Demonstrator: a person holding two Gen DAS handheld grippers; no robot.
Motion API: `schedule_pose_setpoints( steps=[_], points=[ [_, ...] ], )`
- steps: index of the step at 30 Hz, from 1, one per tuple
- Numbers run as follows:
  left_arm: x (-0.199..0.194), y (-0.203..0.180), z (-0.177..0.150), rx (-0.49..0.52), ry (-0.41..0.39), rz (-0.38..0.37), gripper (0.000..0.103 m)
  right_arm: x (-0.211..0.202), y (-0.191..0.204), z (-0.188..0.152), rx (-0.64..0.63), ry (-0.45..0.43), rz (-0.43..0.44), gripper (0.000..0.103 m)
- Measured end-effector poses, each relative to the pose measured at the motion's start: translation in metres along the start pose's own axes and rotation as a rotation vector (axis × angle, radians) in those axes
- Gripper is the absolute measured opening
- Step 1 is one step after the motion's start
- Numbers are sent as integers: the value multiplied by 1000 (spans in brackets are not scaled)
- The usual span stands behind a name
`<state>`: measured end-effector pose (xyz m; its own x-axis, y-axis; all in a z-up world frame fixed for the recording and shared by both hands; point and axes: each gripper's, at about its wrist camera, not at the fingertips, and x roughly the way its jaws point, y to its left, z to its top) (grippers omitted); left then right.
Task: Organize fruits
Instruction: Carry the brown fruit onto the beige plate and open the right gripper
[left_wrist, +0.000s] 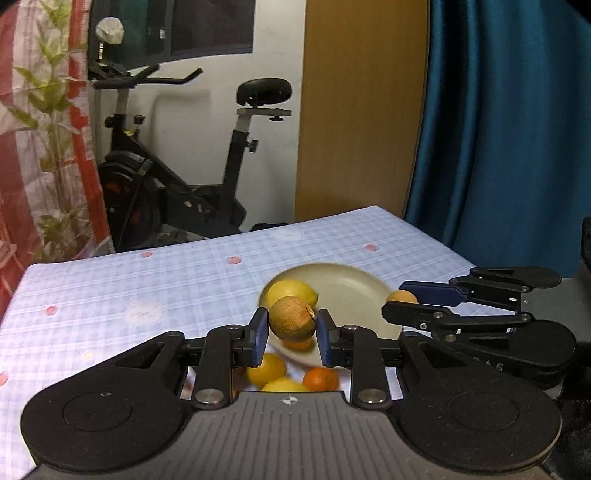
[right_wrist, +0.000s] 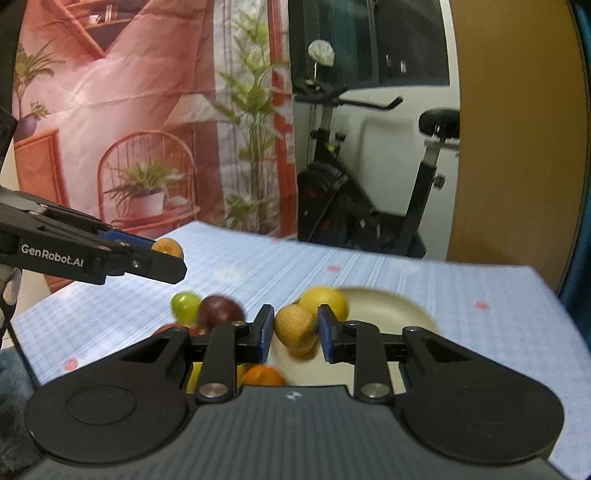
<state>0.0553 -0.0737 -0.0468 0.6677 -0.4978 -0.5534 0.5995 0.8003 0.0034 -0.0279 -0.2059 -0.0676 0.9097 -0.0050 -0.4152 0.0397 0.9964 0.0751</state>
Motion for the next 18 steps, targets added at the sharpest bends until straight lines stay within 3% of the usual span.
schedule_pose_setpoints(
  steps=[5, 11, 18],
  points=[
    [48, 1, 8, -41, 92, -65, 29, 25, -13, -11, -17, 51, -19, 28],
    [100, -5, 2, -35, 205, -84, 29, 47, -23, -37, 29, 122, -4, 28],
    [125, -5, -7, -46, 268, -105, 30, 63, -22, -47, 16, 150, 28, 28]
  ],
)
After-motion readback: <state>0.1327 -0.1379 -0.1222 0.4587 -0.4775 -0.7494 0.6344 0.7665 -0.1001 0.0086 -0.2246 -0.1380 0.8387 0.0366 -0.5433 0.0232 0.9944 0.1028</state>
